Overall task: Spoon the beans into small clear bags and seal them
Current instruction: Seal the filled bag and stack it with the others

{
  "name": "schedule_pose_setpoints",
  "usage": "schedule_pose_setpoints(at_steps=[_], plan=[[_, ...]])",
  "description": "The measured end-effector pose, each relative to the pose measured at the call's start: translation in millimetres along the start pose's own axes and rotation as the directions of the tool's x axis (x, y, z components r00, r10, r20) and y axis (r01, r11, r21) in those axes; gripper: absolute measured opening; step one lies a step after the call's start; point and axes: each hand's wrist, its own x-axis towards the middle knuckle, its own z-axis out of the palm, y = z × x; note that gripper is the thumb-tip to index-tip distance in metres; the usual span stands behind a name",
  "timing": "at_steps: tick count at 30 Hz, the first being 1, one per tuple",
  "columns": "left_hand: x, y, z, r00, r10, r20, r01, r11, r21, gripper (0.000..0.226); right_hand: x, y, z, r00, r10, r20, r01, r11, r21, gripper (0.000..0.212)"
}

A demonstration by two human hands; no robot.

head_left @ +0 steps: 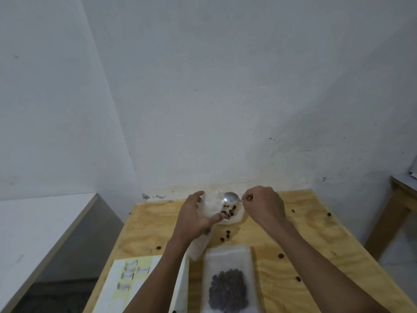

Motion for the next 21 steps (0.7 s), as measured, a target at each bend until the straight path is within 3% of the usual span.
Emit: schedule_pose_setpoints(at_steps=[5, 9, 16, 20, 21], plan=[[6.7, 5.4, -1.7, 0.996, -0.085, 0.018, 0.087, 0.959, -0.271, 0.085, -1.6, 17.1, 26.5, 0.999, 0.037, 0.01, -0.036, 0.991, -0.126, 0.022], [15.7, 13.0, 3.8, 0.99, -0.115, 0.076, 0.137, 0.887, -0.441, 0.073, -4.2, 22.5, 47.6, 0.998, 0.06, 0.033, -0.055, 0.99, -0.129, 0.026], [34.5, 38.8, 14.8, 0.977, -0.15, 0.152, 0.213, 0.724, -0.656, 0.056, 6.4, 32.2, 64.2, 0.958, 0.211, 0.195, -0.253, 0.941, 0.225, 0.024], [37.7, 46.2, 17.6, 0.97, -0.174, 0.171, 0.244, 0.685, -0.687, 0.011, 13.7, 37.6, 65.8, 0.948, 0.201, 0.246, -0.276, 0.906, 0.322, 0.02], [38.2, 45.4, 18.7, 0.968, -0.181, 0.173, 0.25, 0.686, -0.683, 0.019, 13.3, 37.2, 64.0, 0.948, 0.196, 0.249, -0.276, 0.898, 0.343, 0.02]])
